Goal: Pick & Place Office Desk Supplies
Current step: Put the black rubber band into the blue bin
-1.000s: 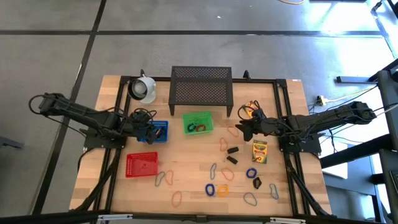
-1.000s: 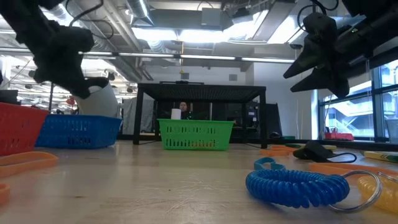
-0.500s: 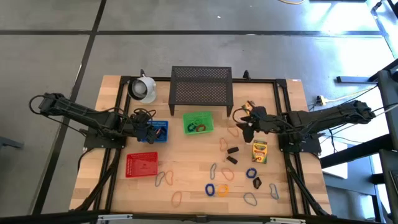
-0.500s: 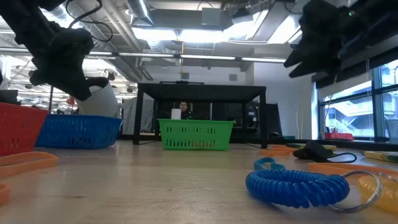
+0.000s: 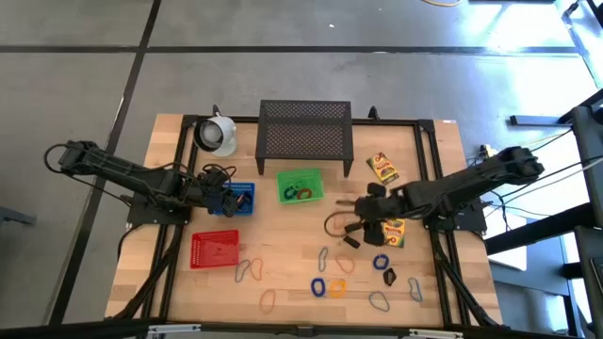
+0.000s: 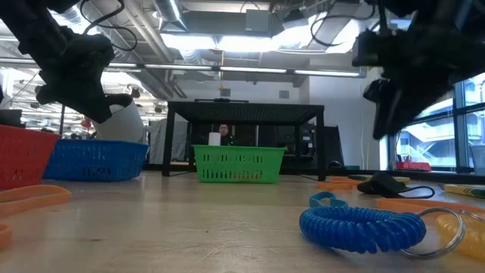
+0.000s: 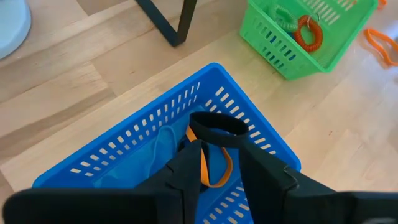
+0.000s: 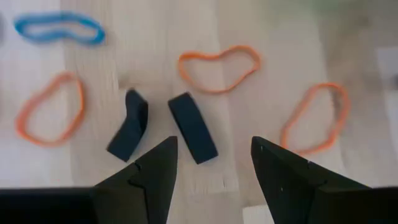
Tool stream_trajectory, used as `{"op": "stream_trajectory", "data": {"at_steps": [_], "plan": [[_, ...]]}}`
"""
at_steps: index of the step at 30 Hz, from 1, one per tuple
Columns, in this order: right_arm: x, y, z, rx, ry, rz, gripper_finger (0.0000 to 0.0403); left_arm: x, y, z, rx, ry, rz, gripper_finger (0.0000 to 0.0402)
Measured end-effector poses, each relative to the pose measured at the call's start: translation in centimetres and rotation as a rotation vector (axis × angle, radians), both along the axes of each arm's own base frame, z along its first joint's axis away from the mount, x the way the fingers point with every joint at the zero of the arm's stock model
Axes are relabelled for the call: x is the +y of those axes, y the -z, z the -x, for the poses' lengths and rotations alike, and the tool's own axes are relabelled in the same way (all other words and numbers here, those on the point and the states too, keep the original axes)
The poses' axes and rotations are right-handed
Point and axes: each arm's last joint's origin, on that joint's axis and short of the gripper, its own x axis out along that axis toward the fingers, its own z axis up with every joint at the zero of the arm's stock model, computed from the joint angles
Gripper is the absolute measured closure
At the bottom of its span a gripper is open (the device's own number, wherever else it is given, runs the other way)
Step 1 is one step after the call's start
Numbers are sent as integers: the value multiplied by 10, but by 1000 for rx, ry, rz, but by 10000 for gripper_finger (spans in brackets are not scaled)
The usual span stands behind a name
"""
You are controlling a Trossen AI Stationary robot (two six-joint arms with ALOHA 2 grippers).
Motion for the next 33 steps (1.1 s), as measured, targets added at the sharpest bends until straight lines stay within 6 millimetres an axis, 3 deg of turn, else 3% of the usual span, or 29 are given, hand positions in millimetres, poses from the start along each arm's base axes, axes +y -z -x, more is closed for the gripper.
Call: {"op": "stream_trajectory", "data": {"at_steps": [9, 15, 23, 27, 33], "plan": [[9, 35, -16, 98, -50, -11, 194, 0, 0, 0, 6, 15, -8, 300], [9, 53, -22, 137, -69, 84, 194, 0, 0, 0, 7, 15, -8, 300], [10, 61, -25, 176, -58, 51, 201, 0, 0, 0, 5, 10, -15, 302], [11, 61, -24, 173, -56, 37, 238, 0, 0, 0, 4, 10, -15, 304], [11, 61, -25, 172, -60, 26, 348, 0, 0, 0, 4, 9, -15, 308]]}}
